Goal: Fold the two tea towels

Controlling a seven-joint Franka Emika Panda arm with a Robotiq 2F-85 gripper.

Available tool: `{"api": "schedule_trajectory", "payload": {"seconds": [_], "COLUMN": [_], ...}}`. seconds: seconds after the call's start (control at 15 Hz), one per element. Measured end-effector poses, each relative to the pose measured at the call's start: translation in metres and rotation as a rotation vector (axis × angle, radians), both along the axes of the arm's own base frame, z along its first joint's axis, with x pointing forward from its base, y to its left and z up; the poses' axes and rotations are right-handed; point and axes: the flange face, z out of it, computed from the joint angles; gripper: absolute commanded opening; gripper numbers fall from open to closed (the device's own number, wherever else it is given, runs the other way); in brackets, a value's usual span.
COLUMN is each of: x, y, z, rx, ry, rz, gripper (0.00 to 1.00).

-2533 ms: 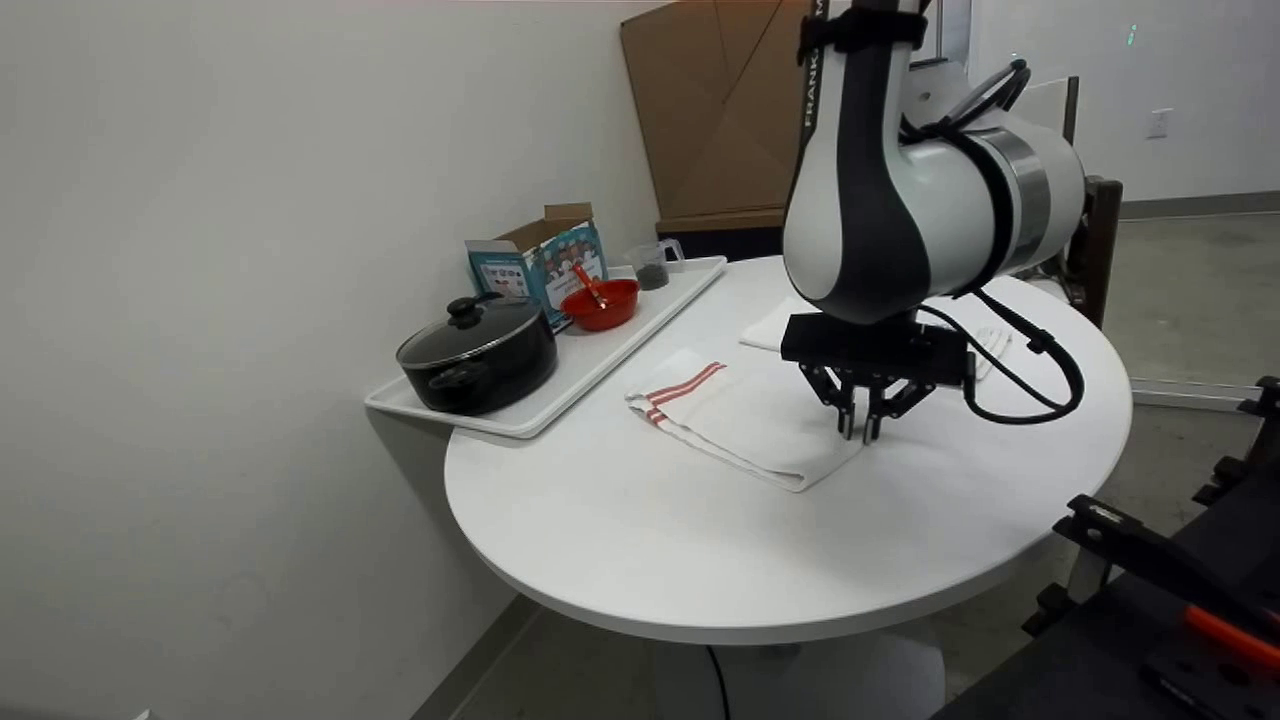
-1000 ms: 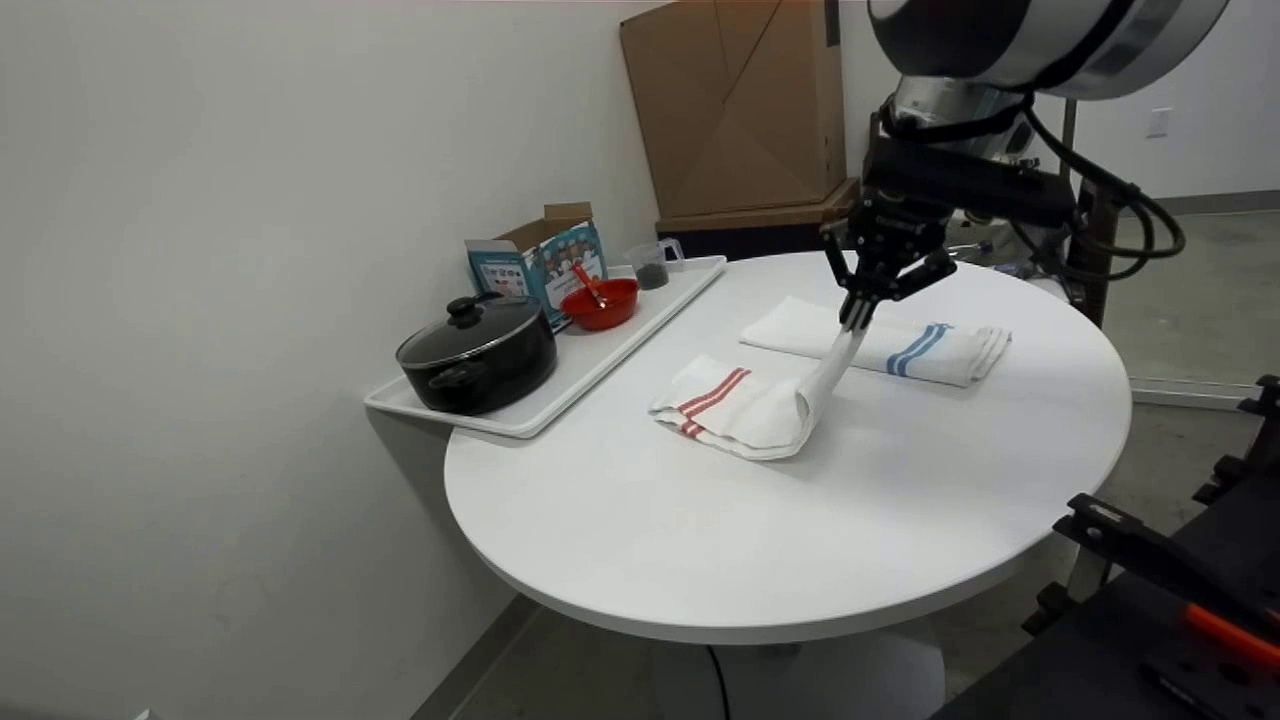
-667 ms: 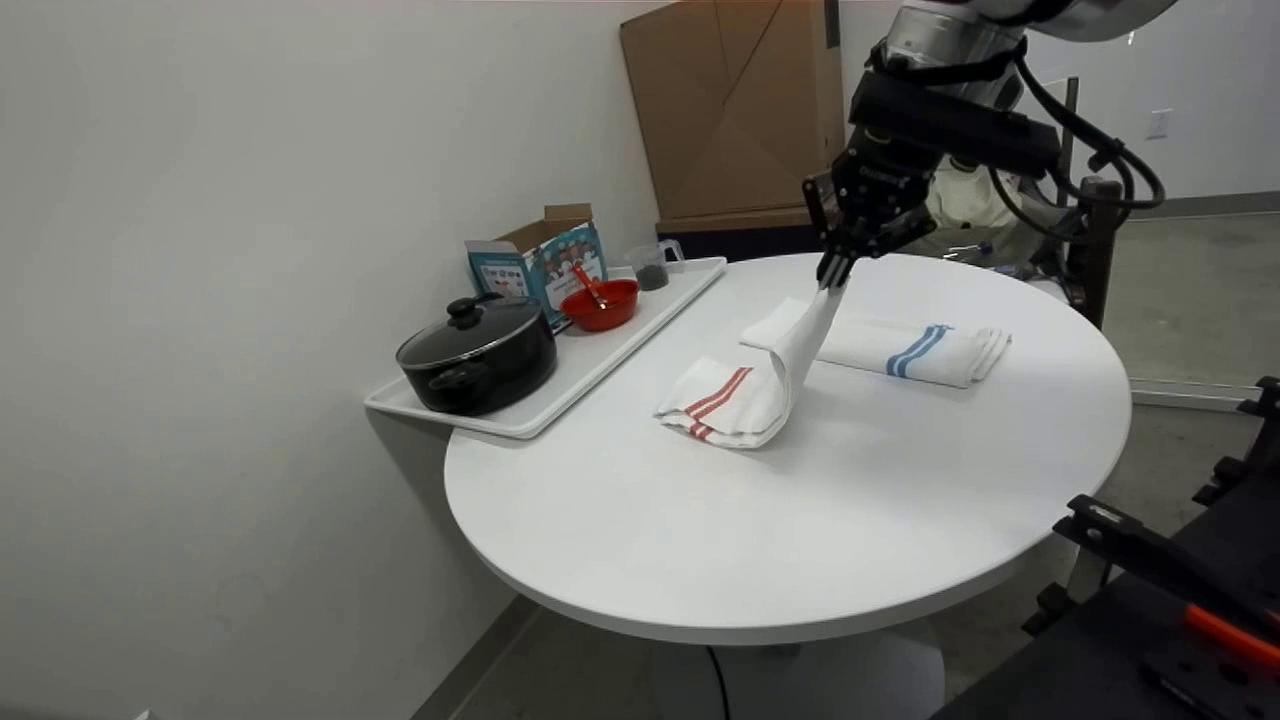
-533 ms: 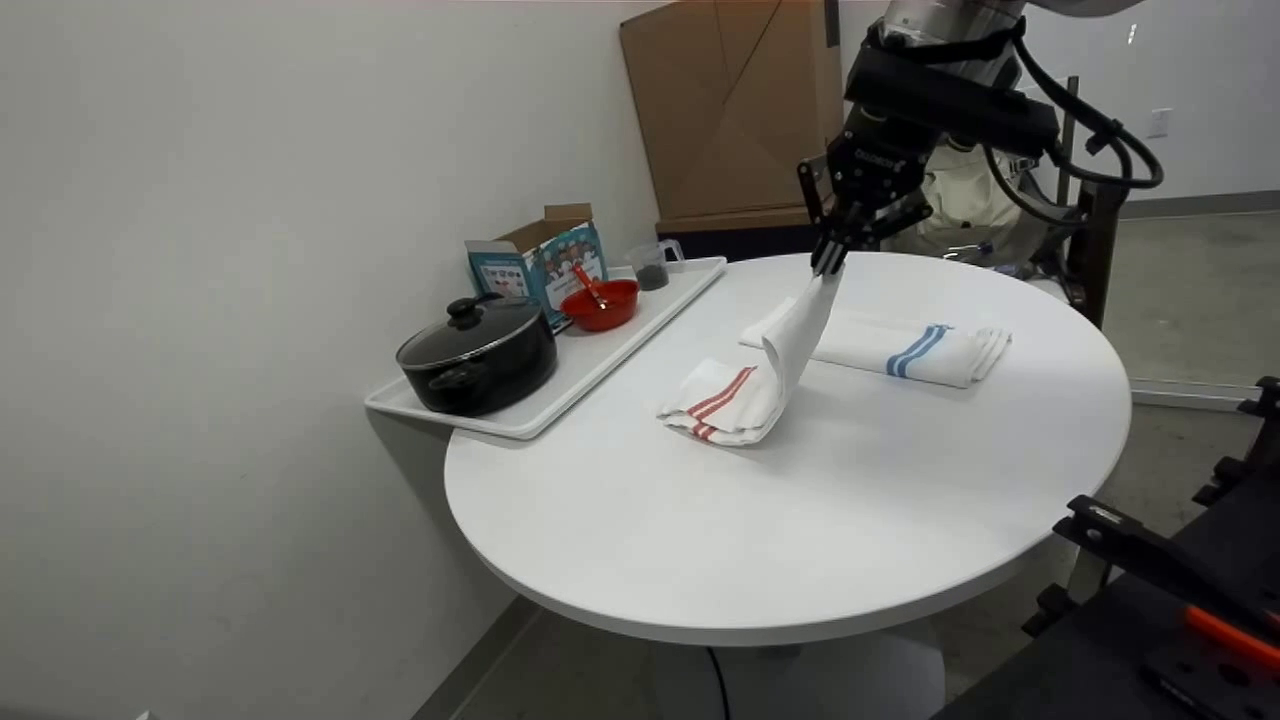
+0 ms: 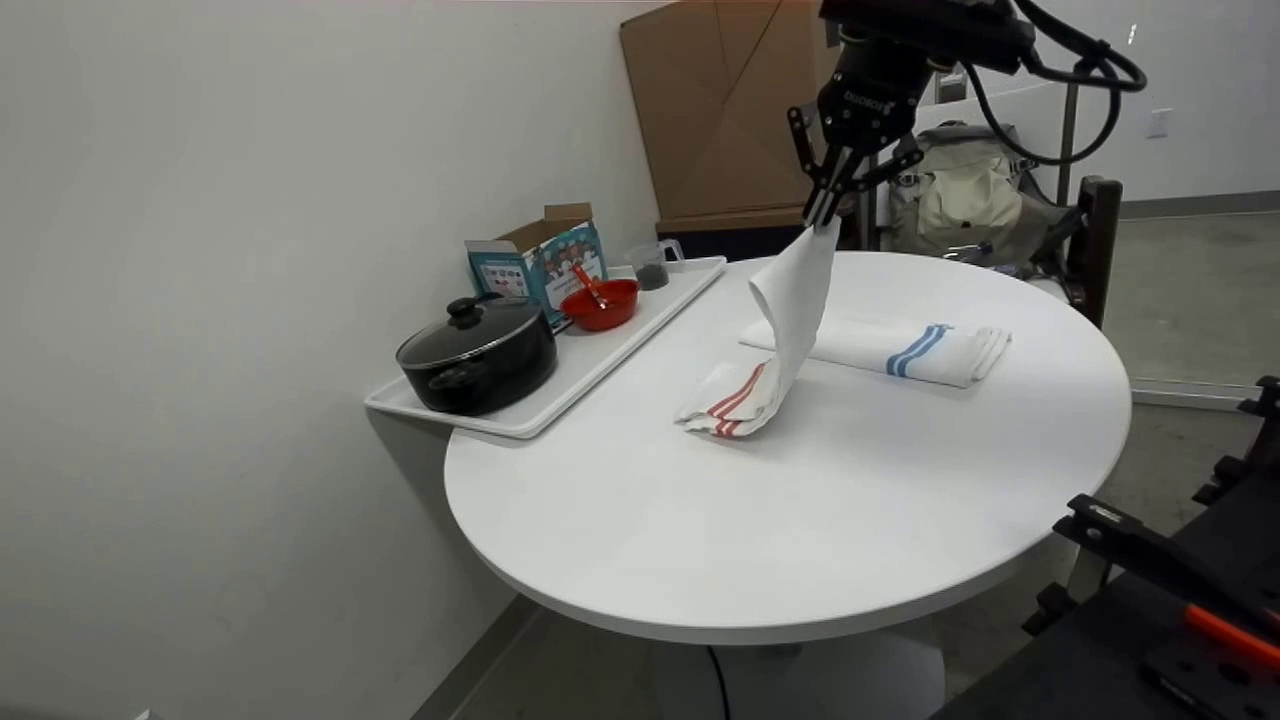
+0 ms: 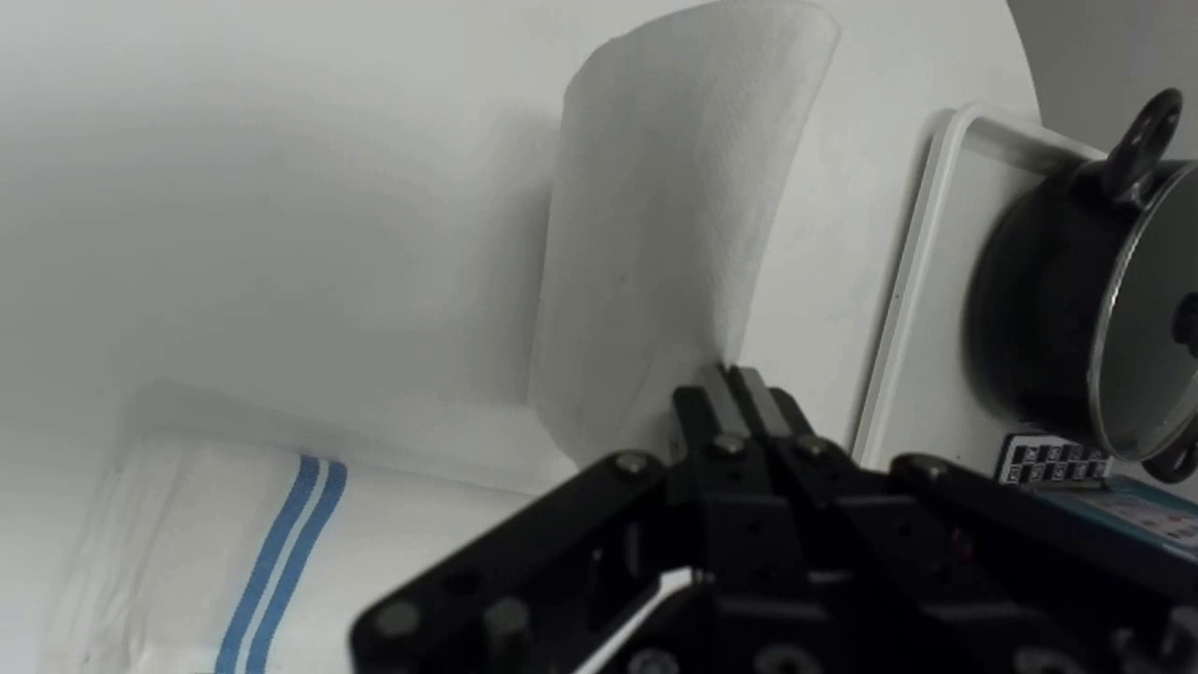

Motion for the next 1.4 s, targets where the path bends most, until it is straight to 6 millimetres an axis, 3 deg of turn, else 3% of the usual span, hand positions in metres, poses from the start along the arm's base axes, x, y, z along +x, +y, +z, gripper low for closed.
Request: {"api": "schedule_trajectory", "payload": {"seconds": [0.33,0.6,1.13,1.4], "x": [0.037,0.055,0.059,0.074], "y": [-0.03,-0.04,-0.039,-0.046], "z": [0.021,0.027,0.007,-0.013], "rx": [-0.008,-0.041,-0.181,-0.279], "ry": [0.079,0.136,0.205,0.214], "rz": [-0.117,-0.18,-0.23,-0.216], "gripper": [0.0,0.0,0.0,0.0]}}
